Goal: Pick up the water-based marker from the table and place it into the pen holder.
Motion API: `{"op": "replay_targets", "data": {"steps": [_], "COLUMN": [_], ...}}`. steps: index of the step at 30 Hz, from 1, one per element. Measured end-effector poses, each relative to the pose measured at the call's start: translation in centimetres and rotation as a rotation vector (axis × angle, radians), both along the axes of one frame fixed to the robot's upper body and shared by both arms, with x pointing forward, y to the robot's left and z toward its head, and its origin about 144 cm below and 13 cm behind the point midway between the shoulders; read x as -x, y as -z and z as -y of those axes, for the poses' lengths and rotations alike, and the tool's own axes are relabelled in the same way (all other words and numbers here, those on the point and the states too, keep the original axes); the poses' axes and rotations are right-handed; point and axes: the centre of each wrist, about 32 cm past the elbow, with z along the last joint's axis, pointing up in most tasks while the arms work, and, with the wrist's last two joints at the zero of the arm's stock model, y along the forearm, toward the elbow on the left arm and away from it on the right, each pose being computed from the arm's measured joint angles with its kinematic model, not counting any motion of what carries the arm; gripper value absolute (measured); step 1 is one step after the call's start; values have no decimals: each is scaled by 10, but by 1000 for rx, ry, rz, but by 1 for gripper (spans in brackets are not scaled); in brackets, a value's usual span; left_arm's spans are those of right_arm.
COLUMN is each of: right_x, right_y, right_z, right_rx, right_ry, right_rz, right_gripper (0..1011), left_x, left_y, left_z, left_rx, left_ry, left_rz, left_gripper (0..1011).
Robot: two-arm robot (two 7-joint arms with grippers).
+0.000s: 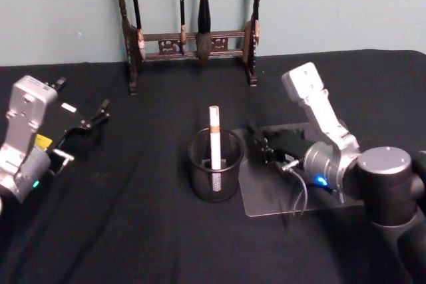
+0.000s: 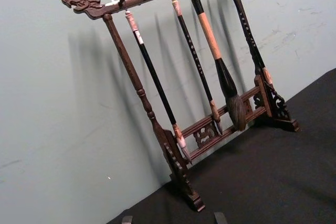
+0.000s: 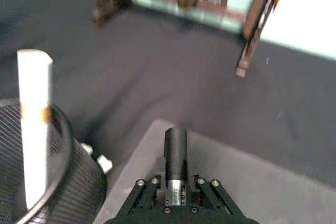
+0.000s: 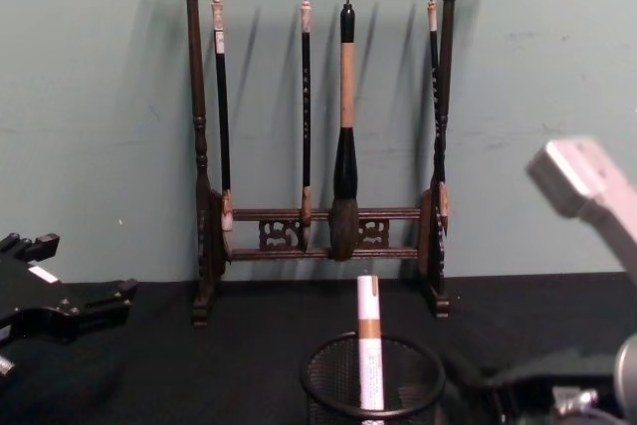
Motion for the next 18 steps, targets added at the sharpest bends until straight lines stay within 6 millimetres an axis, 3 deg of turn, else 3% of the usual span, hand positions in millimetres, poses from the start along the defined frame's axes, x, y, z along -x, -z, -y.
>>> {"op": "replay_targets", "data": {"steps": [18], "right_x": [14], "right_y": [0], "right_z": [26], "right_rx": [-247], "right_ry": [-91], "right_rz": [411], "right_gripper": [237], "left_x": [0], "left_y": [0], "left_z": [0], "left_rx": [0], "left_ry": [0], "left_rz": [0], "left_gripper": [1001]}}
